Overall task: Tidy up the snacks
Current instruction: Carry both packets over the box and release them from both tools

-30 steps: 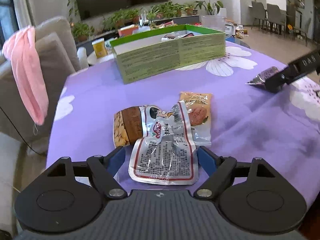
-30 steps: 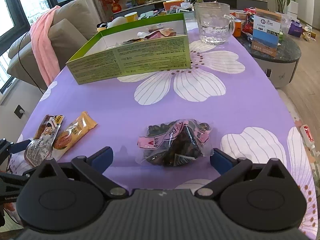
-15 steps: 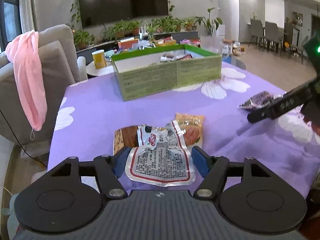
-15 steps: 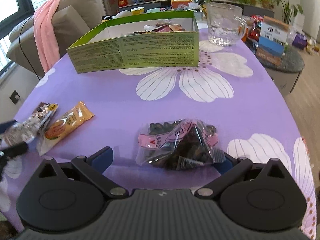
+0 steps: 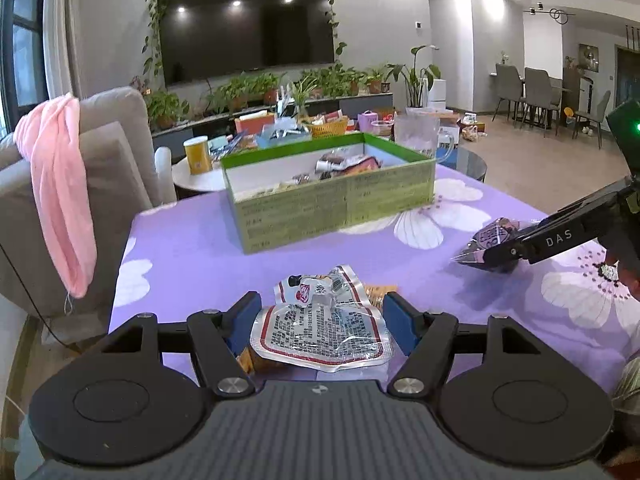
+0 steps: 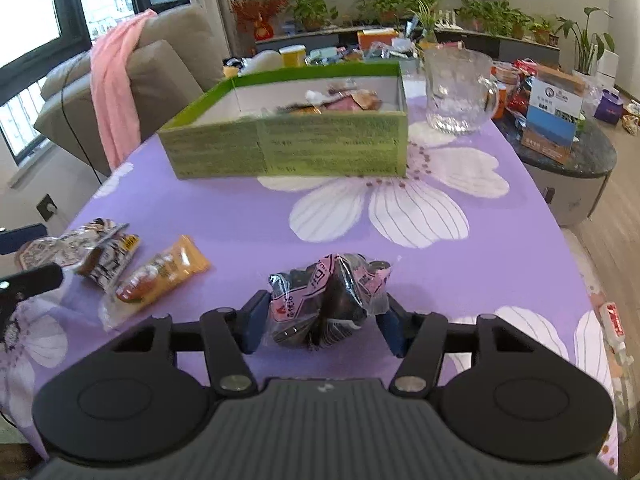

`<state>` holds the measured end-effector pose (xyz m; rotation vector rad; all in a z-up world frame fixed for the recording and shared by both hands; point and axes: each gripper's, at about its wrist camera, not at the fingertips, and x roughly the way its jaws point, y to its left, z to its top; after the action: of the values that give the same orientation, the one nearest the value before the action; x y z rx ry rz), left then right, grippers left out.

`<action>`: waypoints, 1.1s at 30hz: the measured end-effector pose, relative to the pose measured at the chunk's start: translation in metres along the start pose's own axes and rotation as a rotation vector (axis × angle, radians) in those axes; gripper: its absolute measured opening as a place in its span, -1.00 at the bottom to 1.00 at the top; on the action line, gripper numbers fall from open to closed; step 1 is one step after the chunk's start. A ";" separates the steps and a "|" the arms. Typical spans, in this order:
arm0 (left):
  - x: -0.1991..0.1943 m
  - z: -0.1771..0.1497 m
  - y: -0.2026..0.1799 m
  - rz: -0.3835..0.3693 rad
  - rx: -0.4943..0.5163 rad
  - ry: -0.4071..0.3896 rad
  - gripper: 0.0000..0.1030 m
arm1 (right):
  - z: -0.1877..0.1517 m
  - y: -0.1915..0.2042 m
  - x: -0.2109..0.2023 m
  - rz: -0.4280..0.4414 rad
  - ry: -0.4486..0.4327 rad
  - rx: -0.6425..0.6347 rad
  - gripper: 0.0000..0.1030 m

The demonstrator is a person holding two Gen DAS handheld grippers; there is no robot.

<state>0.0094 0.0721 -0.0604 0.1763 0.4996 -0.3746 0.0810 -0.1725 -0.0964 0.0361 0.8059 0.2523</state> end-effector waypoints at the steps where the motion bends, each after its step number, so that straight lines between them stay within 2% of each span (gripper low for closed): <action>1: 0.000 0.003 0.000 -0.001 0.002 -0.005 0.25 | 0.003 0.001 -0.001 0.008 -0.009 0.000 0.13; 10: 0.023 0.046 0.001 0.008 0.020 -0.073 0.25 | 0.050 0.012 -0.011 0.063 -0.141 -0.031 0.13; 18: 0.071 0.100 0.014 0.028 -0.017 -0.095 0.25 | 0.105 0.010 0.002 0.085 -0.226 -0.033 0.13; 25: 0.131 0.136 0.035 0.042 -0.050 -0.083 0.25 | 0.140 -0.001 0.034 0.076 -0.242 -0.019 0.13; 33: 0.199 0.150 0.061 0.061 -0.061 -0.047 0.26 | 0.167 -0.007 0.085 0.082 -0.213 -0.017 0.13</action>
<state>0.2600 0.0283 -0.0249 0.1231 0.4577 -0.3027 0.2589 -0.1489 -0.0413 0.0792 0.5907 0.3270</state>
